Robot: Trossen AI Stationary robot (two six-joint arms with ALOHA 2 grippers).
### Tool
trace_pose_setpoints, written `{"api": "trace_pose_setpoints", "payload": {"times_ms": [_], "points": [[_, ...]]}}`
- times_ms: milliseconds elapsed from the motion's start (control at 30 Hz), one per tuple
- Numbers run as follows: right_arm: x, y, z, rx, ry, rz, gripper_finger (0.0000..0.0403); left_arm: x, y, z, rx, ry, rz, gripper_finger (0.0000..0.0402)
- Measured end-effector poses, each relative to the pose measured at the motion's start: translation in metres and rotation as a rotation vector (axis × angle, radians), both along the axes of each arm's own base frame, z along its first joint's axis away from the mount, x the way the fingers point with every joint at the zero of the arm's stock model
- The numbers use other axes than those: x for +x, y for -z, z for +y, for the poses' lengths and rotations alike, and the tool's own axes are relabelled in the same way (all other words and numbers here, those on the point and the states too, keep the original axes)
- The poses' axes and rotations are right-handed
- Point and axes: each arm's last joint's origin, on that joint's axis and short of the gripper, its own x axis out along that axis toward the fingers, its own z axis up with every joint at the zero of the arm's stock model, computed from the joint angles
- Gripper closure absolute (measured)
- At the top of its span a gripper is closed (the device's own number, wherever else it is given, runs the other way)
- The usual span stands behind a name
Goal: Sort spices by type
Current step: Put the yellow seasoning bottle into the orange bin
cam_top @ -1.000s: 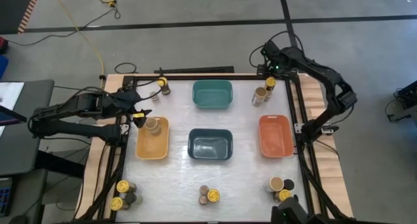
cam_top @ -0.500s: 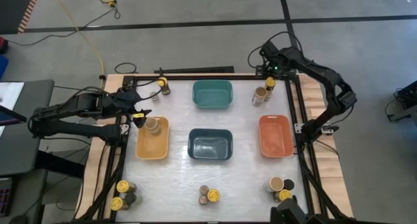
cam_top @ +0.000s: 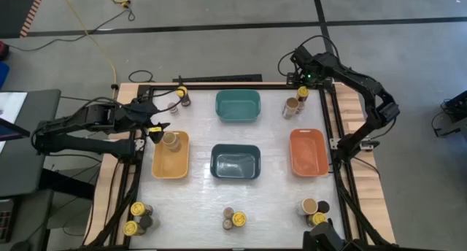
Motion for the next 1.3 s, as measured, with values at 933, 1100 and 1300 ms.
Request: {"api": "trace_pose_setpoints", "payload": {"times_ms": [933,1100,1300], "points": [[0.011,0.052,-0.026,0.129,0.016,0.104,0.0034,0.000,0.000,0.000,-0.005,-0.003,-0.003,0.0085],[0.013,0.059,-0.027,0.150,0.013,0.120,0.0075,0.000,0.000,0.000,-0.006,-0.005,-0.005,0.0085],[0.014,0.057,-0.025,0.145,0.024,0.114,0.0147,0.000,0.000,0.000,-0.006,-0.005,-0.005,0.0085]]}}
